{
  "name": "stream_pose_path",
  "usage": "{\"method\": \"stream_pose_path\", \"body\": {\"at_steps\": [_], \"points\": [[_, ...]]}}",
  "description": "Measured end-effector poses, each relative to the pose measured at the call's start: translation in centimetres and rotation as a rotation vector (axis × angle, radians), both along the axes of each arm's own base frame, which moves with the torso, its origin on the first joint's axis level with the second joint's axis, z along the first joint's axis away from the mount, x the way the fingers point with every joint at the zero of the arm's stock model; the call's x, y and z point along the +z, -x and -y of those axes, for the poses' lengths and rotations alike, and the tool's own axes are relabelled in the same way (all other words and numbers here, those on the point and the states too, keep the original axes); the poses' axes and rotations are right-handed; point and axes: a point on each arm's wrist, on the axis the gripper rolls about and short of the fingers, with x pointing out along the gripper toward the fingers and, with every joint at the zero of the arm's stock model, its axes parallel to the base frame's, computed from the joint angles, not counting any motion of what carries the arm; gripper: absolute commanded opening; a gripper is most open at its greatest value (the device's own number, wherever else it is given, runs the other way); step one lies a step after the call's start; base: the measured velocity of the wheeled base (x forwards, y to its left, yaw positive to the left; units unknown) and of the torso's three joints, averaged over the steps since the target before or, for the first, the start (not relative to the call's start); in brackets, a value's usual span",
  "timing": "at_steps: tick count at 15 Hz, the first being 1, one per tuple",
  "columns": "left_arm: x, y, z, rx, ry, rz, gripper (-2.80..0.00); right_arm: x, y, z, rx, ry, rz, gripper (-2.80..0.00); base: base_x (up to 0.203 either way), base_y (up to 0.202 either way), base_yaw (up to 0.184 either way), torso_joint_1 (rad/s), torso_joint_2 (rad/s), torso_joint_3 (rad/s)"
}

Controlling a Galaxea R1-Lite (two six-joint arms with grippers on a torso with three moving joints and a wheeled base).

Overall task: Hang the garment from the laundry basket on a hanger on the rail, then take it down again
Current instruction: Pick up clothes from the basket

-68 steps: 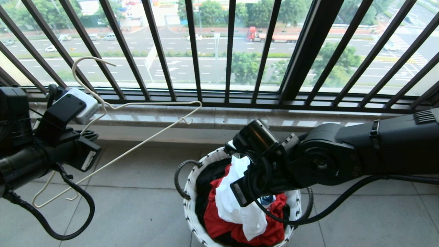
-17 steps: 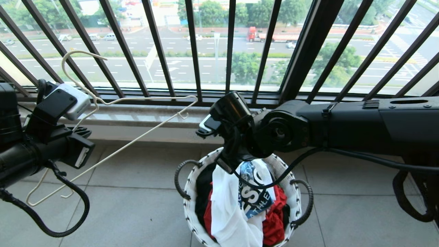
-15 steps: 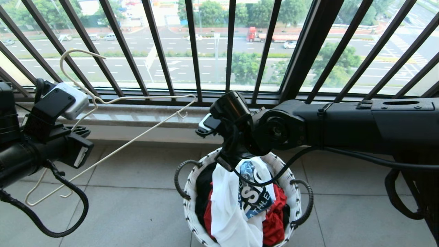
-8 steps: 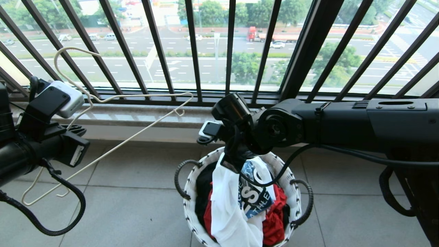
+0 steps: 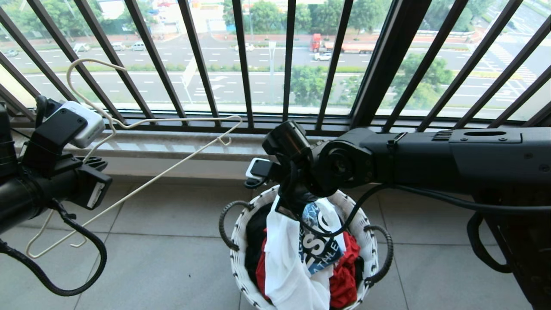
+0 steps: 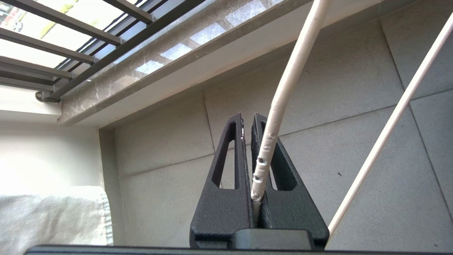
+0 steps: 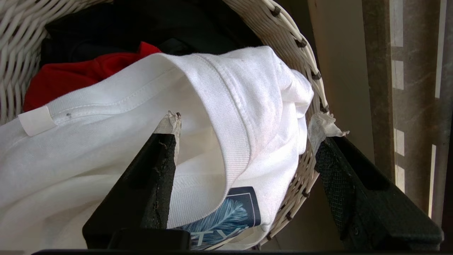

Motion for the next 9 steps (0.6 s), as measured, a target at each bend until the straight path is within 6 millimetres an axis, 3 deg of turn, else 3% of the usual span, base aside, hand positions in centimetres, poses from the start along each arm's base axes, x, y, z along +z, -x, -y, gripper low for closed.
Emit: {"method": "stream_pose_path", "body": {"at_steps": [9], "points": [[0.1, 0.2, 0.0, 0.000, 0.001, 0.006, -2.80, -1.9, -2.8, 0.9, -0.046, -0.005, 0.024, 0.00, 0.000, 0.000, 0.000, 0.000, 0.00, 0.000]]}}
